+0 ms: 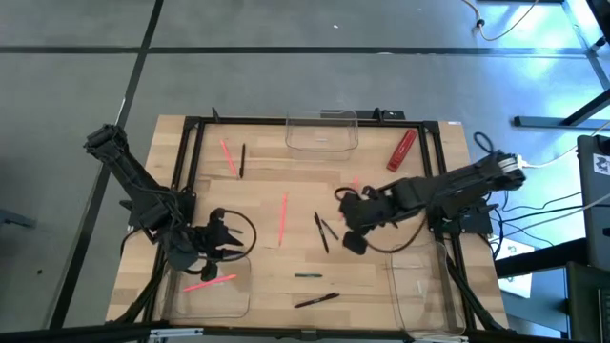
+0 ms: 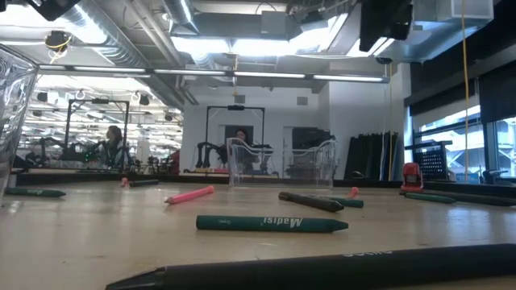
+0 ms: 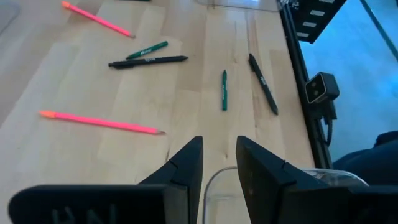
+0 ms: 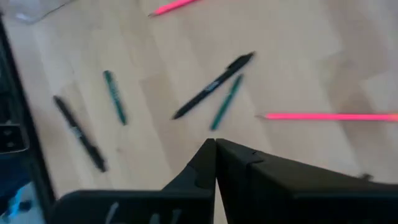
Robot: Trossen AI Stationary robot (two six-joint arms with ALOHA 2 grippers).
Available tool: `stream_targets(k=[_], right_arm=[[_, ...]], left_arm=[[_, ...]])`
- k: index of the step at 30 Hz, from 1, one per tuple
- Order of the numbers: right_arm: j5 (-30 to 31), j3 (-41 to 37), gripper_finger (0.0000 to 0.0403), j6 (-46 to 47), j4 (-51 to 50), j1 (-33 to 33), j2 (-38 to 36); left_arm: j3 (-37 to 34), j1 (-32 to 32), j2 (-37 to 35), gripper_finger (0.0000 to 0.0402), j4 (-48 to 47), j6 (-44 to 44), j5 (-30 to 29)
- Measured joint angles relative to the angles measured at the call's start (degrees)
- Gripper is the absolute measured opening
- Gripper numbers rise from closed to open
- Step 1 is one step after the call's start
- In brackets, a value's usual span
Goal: Sort crayons/erasers/pens/pencils in bins
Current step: Put the green crayon into the bottom right transparent bin
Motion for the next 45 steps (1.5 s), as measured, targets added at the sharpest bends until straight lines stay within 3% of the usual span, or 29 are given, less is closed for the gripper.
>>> stream_targets(k=[5, 15, 20, 29, 36, 45], right_arm=[[-1.27, 5.98, 0.0008, -0.02, -0.17, 0.02, 6.65], [-2.31, 15.55, 0.0009, 10.71, -9.15, -2.33, 18.37], [-9.72, 15.58, 0.0012, 9.35, -9.04, -3.7, 21.48], [-9.32, 15.58, 0.0065, 3.58, -6.65, -5.91, 24.84], [-8.55, 15.08, 0.0126, 6.02, -5.91, -8.05, 24.88], [-8.3, 6.61, 0.013, 6.46, 2.11, -9.57, 24.94]], left_arm=[[0.0, 0.0, 0.0, 0.0089, 0.0, 2.38, -0.07], [0.0, 0.0, 0.02, 0.0089, -0.05, 5.37, -0.06], [0.0, 0.0, 0.02, 0.0089, -0.04, 5.42, -0.06], [0.0, 0.0, 0.04, 0.0089, -0.07, 5.42, -0.04], [0.0, 0.0, 0.04, 0.0089, -0.07, 5.42, -0.04], [0.0, 0.0, 0.04, 0.0089, -0.04, 5.32, -0.02]])
